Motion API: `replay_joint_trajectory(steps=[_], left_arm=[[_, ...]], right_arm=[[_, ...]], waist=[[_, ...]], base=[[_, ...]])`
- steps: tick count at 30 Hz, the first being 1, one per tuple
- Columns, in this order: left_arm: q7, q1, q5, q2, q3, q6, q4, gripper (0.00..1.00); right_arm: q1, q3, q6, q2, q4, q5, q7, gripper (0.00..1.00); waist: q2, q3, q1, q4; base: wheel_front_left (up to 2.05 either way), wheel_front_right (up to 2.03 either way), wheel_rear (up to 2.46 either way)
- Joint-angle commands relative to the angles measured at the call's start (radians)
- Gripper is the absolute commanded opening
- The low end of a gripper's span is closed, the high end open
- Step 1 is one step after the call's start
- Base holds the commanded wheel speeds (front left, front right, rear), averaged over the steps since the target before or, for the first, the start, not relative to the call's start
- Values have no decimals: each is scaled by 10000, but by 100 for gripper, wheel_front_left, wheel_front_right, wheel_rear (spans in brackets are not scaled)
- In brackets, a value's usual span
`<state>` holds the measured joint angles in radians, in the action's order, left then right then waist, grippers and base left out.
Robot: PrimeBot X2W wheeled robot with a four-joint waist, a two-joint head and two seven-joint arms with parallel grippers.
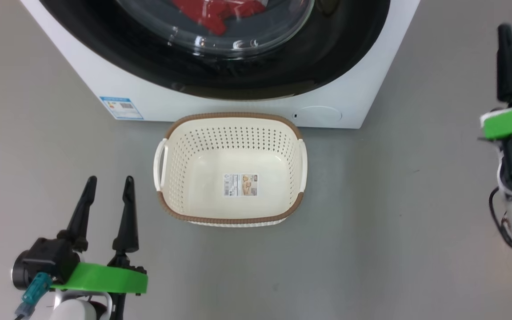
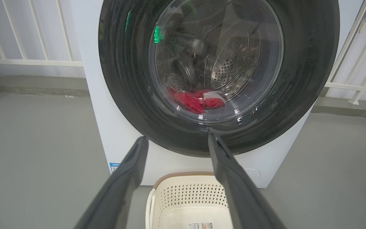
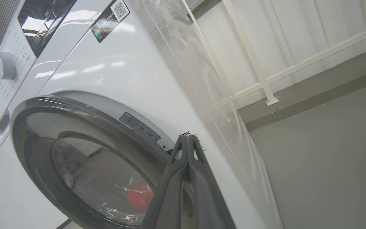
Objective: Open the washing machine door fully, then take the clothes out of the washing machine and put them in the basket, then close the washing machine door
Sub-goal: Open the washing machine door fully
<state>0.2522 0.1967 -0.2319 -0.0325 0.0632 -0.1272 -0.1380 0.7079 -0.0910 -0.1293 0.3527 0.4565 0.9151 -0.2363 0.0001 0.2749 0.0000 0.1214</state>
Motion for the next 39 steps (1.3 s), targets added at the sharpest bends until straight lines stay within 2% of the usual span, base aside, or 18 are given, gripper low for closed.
replay_joint_trajectory(steps=[1, 8, 18, 26, 39], left_arm=[[95, 315, -58, -177, -294, -27, 276, 100], [95, 458, -148, -177, -277, -1, 331, 100], [95, 714, -259, -177, -222, 73, 426, 100], [95, 841, -304, -177, -235, 105, 473, 100], [95, 1012, -487, -177, -126, 174, 468, 100]], right_arm=[[269, -234, -14, 141, -188, 303, 113, 0], [1165, -341, -14, 545, -3, 2116, 1155, 0], [2444, -515, -14, 882, 684, 3783, 2682, 0], [3498, -638, -14, 1024, 1403, 4594, 3884, 0], [4612, -1003, -14, 1139, 1612, 5217, 5283, 0]], waist=[[-1, 131, 0, 105], [-1, 532, 0, 274], [-1, 1071, 0, 457], [-1, 1393, 0, 599], [-1, 1843, 0, 809]], base=[[0, 0, 0], [0, 0, 0], [0, 0, 0], [0, 0, 0], [0, 0, 0]])
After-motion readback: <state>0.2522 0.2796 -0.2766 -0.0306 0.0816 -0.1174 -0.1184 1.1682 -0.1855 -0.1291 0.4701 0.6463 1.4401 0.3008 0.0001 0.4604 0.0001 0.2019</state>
